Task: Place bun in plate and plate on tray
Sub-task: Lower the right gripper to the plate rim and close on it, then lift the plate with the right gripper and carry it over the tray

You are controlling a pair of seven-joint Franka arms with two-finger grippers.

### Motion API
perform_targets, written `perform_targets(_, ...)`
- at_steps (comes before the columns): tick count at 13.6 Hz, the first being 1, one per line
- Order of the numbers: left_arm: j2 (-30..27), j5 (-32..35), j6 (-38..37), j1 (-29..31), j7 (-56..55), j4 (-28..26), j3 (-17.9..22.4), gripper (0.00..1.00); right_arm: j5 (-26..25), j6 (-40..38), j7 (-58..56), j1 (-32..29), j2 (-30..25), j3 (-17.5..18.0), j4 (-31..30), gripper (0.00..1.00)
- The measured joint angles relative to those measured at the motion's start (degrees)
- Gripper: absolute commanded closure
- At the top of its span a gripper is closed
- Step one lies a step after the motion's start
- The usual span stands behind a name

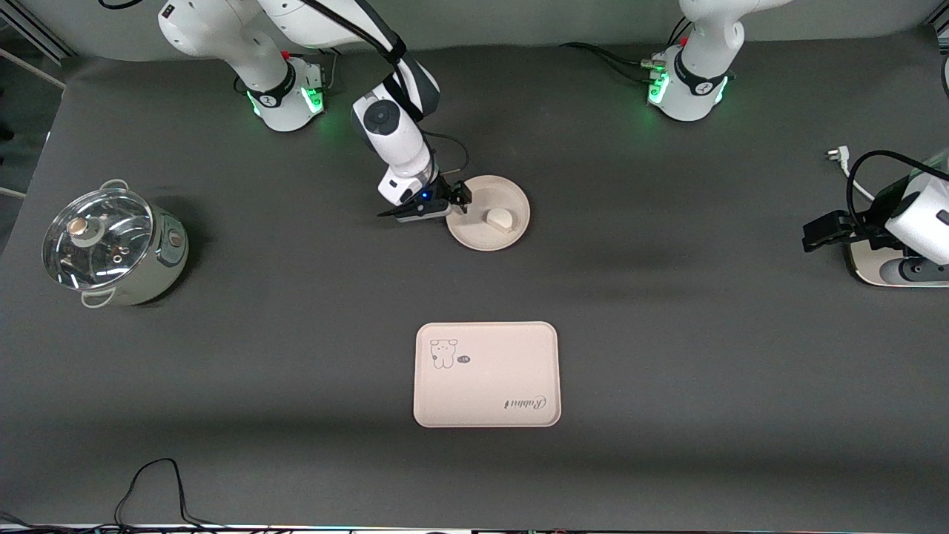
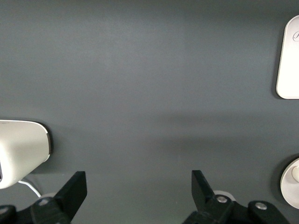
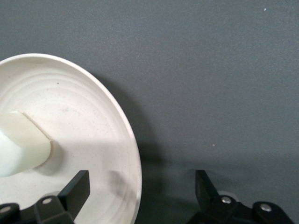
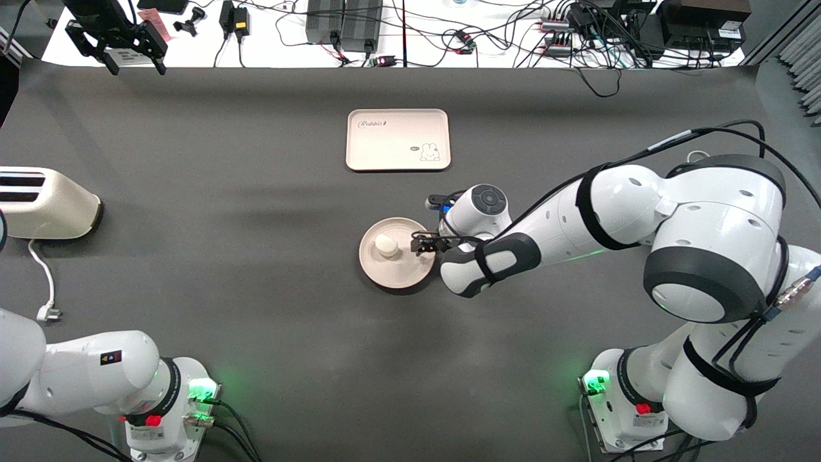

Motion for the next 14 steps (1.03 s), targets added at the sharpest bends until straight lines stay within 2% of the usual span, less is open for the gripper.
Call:
perform_targets(3, 0.1, 0.0, 0.0, 0.0, 0.0, 0.0, 0.0, 0.00, 0.2, -0.2, 0.0, -0.3, 0.0, 0.0, 0.2, 0.40)
perform_targets(4, 0.1, 0.0, 0.0, 0.0, 0.0, 0.0, 0.0, 0.00, 0.4, -0.6, 0.0, -0.5, -0.1, 0.0, 0.2, 0.47)
perform_targets(8, 0.1, 0.0, 0.0, 0.0, 0.0, 0.0, 0.0, 0.00, 2.3, -3.4, 0.0, -0.7, -0.5, 0.1, 1.3, 0.63)
perform_targets(11, 0.1, 0.0, 0.0, 0.0, 0.0, 0.0, 0.0, 0.00, 2.4, -5.1, 0.0, -0.8, -0.6, 0.1, 2.3, 0.93)
perform_targets(12, 0.1, 0.0, 0.0, 0.0, 0.0, 0.0, 0.0, 0.00, 2.4, -5.2, 0.0, -0.8, -0.6, 0.1, 2.4, 1.00)
perform_targets(14, 0.1, 0.0, 0.0, 0.0, 0.0, 0.0, 0.0, 0.00, 2.5, -5.4, 0.0, -0.8, -0.6, 0.1, 2.4, 1.00)
